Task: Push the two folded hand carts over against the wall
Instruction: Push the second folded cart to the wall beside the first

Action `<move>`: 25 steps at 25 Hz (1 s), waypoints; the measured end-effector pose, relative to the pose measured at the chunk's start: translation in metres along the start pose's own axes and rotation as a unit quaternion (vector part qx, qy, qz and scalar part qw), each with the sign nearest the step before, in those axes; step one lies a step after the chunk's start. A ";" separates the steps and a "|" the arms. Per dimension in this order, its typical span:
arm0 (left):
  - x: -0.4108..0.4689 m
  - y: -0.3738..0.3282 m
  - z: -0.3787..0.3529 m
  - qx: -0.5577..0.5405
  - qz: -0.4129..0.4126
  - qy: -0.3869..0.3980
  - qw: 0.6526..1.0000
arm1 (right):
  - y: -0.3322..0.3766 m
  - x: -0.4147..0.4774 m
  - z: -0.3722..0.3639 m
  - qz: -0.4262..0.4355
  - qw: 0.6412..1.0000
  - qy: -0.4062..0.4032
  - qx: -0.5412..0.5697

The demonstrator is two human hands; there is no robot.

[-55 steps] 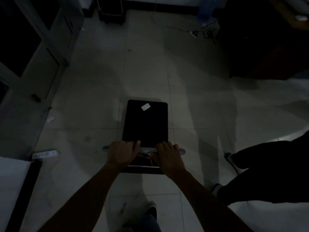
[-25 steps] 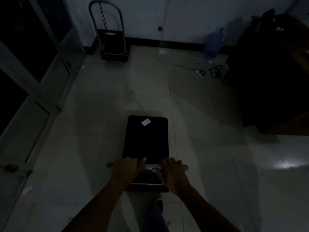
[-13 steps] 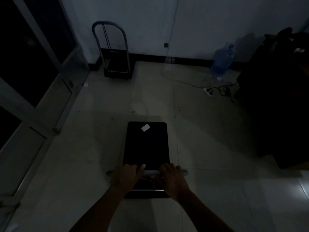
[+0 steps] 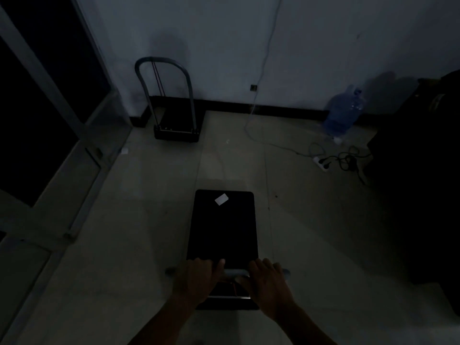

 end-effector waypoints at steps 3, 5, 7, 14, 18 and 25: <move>0.058 0.030 -0.004 0.035 -0.026 0.025 0.999 | -0.017 0.062 0.007 0.006 1.000 -0.014 -0.018; 0.094 0.049 -0.015 -0.014 -0.025 0.014 0.999 | -0.029 0.100 0.010 0.004 1.000 -0.019 -0.010; 0.123 0.069 -0.030 -0.034 -0.020 0.001 0.999 | -0.042 0.139 0.012 0.008 1.000 -0.019 -0.021; 0.249 0.128 -0.075 -0.003 0.013 -0.038 0.999 | -0.090 0.277 0.020 0.004 1.000 -0.007 0.002; 0.315 0.155 -0.111 0.028 -0.006 -0.040 0.999 | -0.120 0.353 0.027 0.007 1.000 0.004 -0.003; 0.412 0.213 -0.144 -0.027 -0.001 0.041 0.999 | -0.148 0.465 0.029 0.015 1.000 -0.008 -0.006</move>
Point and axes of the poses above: each hand's wrist, its own x-axis towards the middle knuckle, its own z-axis out of the back of the hand, y = z × x, the point moved 5 cm from there along x, towards the middle knuckle, and after that the axes turned 15 degrees about x, right-handed, at the moved point
